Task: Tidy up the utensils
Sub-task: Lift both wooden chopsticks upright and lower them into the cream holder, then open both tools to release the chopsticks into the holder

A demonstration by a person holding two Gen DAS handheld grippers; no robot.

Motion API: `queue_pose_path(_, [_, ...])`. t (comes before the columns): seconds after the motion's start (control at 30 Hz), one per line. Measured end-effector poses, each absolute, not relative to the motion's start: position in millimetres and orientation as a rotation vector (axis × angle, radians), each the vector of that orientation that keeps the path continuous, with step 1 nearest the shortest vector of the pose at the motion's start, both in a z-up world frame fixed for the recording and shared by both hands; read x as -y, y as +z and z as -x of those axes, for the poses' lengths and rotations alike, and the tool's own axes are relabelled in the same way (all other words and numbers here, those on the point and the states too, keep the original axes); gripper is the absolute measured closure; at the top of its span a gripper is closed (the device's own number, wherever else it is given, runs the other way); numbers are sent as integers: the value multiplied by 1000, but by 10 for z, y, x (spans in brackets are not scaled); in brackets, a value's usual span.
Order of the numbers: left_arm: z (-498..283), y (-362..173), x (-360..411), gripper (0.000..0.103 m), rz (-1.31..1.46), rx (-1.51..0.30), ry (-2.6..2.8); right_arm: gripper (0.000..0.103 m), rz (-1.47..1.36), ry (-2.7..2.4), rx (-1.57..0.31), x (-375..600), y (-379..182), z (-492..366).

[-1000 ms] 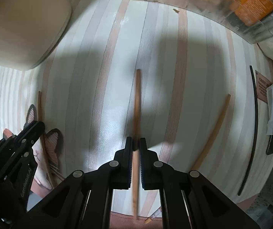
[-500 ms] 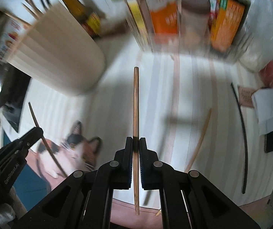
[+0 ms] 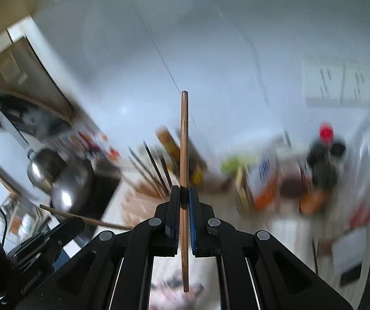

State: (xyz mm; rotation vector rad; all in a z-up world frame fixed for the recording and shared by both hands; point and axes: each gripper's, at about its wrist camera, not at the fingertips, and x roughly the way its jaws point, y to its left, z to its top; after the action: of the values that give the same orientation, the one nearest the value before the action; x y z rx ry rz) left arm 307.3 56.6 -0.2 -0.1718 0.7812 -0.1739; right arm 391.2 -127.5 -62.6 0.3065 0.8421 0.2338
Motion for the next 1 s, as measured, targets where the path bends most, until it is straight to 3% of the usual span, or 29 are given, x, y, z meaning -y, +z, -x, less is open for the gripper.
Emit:
queue_pose_path(0.23, [-3679,297,-778,100,179,-734,-132,97,-325,212,-718,1099,-192,-4453])
queue_pose_path(0.6, [-4222,-192,-907,100,184,-863,-94,97,-316,190,-678,697,-604,-4995])
queue_pose_path(1.0, [-4349,-593,-956,100,237,-970,-103,97,-264,200,-655,516,-983,-5009])
